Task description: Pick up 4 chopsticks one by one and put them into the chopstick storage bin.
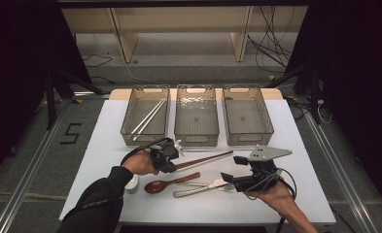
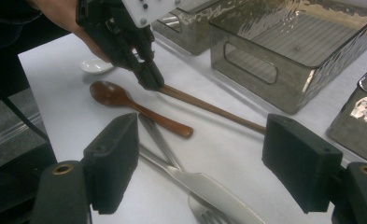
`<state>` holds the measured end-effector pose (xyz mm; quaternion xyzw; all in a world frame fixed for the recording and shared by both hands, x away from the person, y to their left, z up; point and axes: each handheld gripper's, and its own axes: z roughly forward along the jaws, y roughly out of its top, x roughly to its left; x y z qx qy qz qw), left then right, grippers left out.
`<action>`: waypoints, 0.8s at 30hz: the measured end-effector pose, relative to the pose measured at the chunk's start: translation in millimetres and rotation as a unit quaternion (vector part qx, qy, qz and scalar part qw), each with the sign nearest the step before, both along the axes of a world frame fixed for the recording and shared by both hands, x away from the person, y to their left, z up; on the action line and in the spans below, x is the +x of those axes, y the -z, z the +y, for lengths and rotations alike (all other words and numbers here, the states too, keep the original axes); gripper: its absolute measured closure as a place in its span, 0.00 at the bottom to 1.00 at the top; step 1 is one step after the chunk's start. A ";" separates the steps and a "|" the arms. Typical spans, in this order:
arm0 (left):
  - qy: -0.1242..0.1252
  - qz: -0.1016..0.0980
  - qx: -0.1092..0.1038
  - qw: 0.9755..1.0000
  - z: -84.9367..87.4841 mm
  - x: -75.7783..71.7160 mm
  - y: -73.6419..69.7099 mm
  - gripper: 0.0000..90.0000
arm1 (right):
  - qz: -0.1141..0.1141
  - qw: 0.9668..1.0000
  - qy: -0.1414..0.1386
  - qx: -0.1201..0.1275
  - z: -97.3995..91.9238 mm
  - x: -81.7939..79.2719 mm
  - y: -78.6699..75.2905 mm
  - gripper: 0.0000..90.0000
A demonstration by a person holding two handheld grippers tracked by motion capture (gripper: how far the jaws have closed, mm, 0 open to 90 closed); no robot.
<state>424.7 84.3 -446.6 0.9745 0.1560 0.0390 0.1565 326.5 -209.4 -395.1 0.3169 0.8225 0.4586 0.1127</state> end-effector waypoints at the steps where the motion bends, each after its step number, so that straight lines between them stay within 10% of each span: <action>1: -0.004 -0.002 -0.002 1.000 -0.7 -0.9 -1.4 0.93 | 0.000 1.000 0.000 0.000 0.1 0.0 0.0 0.31; 15: -0.026 -0.008 -0.057 0.998 7.6 -6.7 -32.0 0.93 | -0.001 1.000 0.000 0.001 -0.3 0.0 -0.2 0.31; 24: -0.079 -0.035 -0.126 0.988 29.7 1.9 -57.7 0.93 | -0.002 1.000 0.002 0.003 -0.8 0.1 -0.2 0.31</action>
